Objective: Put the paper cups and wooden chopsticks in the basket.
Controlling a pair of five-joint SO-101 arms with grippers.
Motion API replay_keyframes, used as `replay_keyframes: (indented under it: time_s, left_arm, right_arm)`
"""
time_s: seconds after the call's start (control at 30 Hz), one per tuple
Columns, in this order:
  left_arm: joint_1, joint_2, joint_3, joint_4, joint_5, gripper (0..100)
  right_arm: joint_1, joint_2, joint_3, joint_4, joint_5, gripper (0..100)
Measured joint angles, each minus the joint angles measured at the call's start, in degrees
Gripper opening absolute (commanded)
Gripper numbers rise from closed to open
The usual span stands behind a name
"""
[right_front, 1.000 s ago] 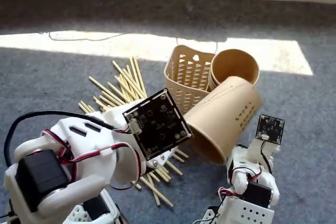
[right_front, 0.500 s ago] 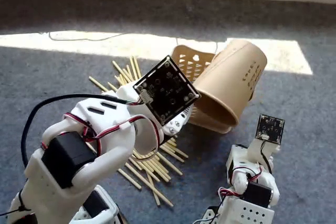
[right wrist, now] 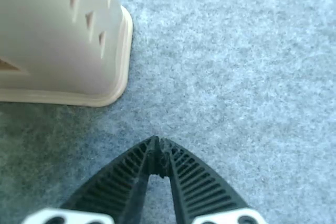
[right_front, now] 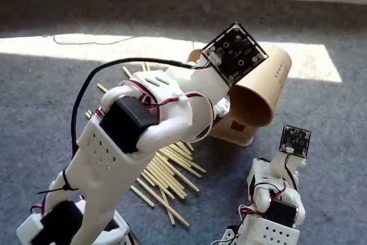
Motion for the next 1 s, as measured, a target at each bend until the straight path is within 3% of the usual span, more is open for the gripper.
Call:
replay_keyframes:
  time_s: [0.17,0.37,0.5,1.0]
  left_arm:
    - [-0.18,3.34,-6.95,5.54,0.0,2]
    - [-0.18,3.69,-8.44,6.15,0.62,21]
    - [0.0,3.69,-8.44,6.15,5.27,21]
    - [-2.9,3.96,-8.44,-5.98,5.89,21]
  right_arm:
    - [0.0,0.0,0.0,0.0,0.0,1.9]
    - [0.0,0.0,0.0,0.0,0.0,1.9]
    - [0.0,0.0,0.0,0.0,0.0,1.9]
    - [0.0,0.0,0.0,0.0,0.0,1.9]
